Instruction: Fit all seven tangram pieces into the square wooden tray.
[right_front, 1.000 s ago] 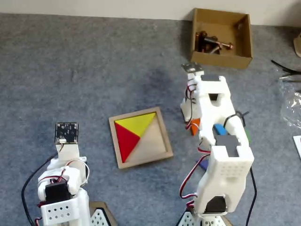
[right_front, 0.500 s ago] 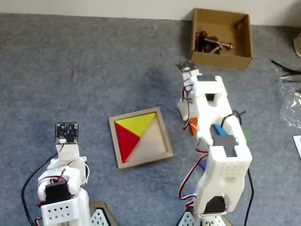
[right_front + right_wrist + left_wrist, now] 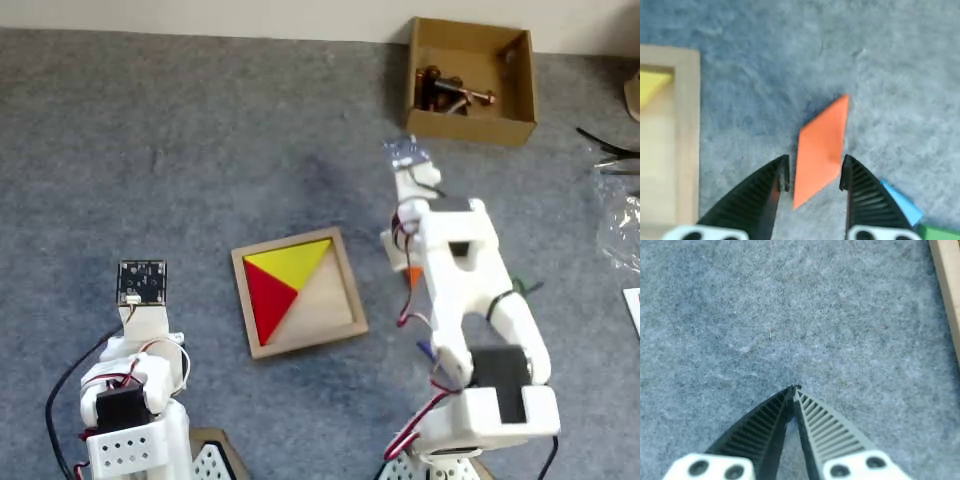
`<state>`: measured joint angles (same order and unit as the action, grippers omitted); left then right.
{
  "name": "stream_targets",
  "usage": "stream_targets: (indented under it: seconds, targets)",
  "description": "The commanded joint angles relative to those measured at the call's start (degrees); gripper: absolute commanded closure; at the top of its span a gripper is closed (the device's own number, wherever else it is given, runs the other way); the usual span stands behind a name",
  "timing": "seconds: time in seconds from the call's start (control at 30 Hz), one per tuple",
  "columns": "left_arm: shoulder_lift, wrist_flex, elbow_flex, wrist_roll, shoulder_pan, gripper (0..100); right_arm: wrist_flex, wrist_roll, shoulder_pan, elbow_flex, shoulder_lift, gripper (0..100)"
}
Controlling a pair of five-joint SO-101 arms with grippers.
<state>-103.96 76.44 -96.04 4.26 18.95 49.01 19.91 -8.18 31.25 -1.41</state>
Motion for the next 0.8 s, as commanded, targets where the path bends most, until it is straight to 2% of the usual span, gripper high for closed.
stream_targets:
  seconds: [0.0, 0.4, 0.77]
  targets:
    - [-0.4, 0.3, -1.1, -0.5, 0.7, 99, -5.8, 0.7, -1.1, 3.7, -5.9, 83.7]
    - [-0.4, 0.3, -1.1, -0.5, 0.7, 99, -18.0, 0.7, -1.4, 12.2, -8.7, 83.8]
    - [-0.4, 0.3, -1.1, -0.5, 0.7, 99, -18.9, 0.7, -1.0, 12.7, -8.6, 83.8]
